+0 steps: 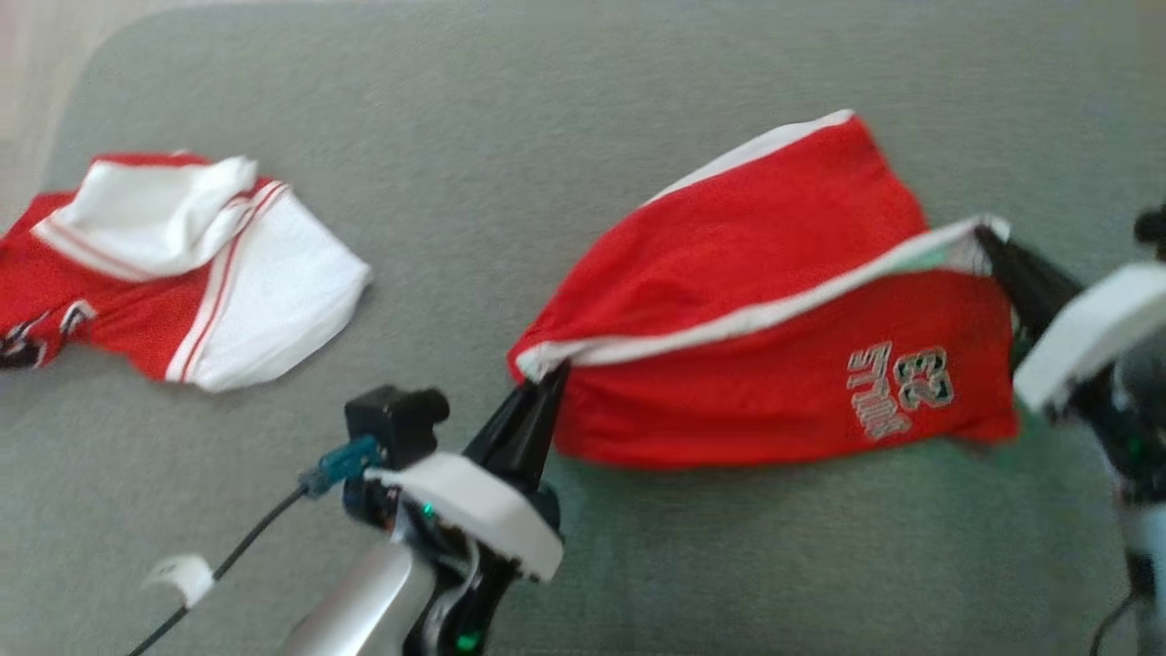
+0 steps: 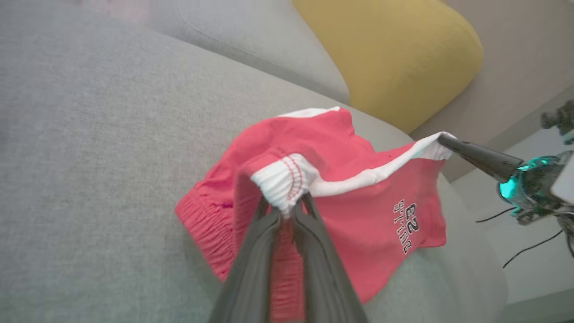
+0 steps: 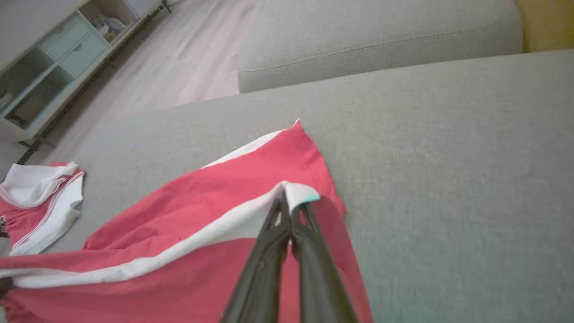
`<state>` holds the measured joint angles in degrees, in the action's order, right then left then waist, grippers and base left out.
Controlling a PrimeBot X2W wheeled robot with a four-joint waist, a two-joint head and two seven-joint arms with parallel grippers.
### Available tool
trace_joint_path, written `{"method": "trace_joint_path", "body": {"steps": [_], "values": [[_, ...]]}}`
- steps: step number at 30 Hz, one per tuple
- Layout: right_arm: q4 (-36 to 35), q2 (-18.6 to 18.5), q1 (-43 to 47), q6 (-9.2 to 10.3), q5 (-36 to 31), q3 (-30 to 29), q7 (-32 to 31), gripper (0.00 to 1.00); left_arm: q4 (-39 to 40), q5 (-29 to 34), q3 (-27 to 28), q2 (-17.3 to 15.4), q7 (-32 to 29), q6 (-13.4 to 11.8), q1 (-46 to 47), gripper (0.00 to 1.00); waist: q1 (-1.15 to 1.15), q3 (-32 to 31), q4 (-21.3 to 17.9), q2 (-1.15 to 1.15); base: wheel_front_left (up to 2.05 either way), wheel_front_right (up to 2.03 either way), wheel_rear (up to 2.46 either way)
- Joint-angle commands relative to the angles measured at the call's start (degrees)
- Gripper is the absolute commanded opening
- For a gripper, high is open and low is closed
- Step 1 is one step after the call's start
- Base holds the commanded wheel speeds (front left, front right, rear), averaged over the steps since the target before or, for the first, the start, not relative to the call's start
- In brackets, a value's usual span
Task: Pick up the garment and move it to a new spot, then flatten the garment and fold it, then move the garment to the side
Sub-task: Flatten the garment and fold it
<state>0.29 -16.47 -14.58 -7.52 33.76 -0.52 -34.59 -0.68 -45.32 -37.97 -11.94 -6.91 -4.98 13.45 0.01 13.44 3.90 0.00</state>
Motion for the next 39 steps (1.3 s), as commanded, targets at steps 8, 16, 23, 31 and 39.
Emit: {"method": "trace_joint_path", "body": {"steps": [8, 16, 23, 31, 39], "values": [[17.8, -7.3, -19.0, 0.03, 3.8, 9.7, 9.8, 0.0, -9.4, 0.5, 1.6, 6.8, 6.5, 4.4, 11.8, 0.0, -0.01, 4.2, 9.4, 0.0, 0.0, 0.0, 0.0], [31.7, -7.5, -26.3, 0.03, 4.9, 14.3, 16.6, 0.46, -18.6, -2.7, -1.4, 8.8, 7.9, 7.1, 15.9, 0.0, -0.01, 4.8, 10.8, 0.0, 0.0, 0.0, 0.0], [36.7, -6.9, -26.9, 0.03, 5.3, 19.6, 26.9, 1.0, -23.0, -6.6, -2.4, 9.0, 10.4, 6.9, 15.5, 1.0, -0.01, 4.1, 8.6, 0.0, 0.0, 0.0, 0.0], [33.3, -6.5, -23.4, 0.03, 0.2, 22.8, 42.9, 1.0, -23.3, -3.3, 1.8, 4.3, 17.3, -2.4, 11.0, 1.0, -0.01, 0.9, 2.8, 0.0, 0.0, 0.0, 0.0], [25.0, -4.1, -16.9, 0.03, -6.8, 17.7, 46.5, 1.0, -15.9, 4.7, 7.2, -3.4, 21.4, -12.6, 7.5, 1.0, -0.01, -2.8, -2.9, 0.0, 0.0, 0.0, 0.0]]}}
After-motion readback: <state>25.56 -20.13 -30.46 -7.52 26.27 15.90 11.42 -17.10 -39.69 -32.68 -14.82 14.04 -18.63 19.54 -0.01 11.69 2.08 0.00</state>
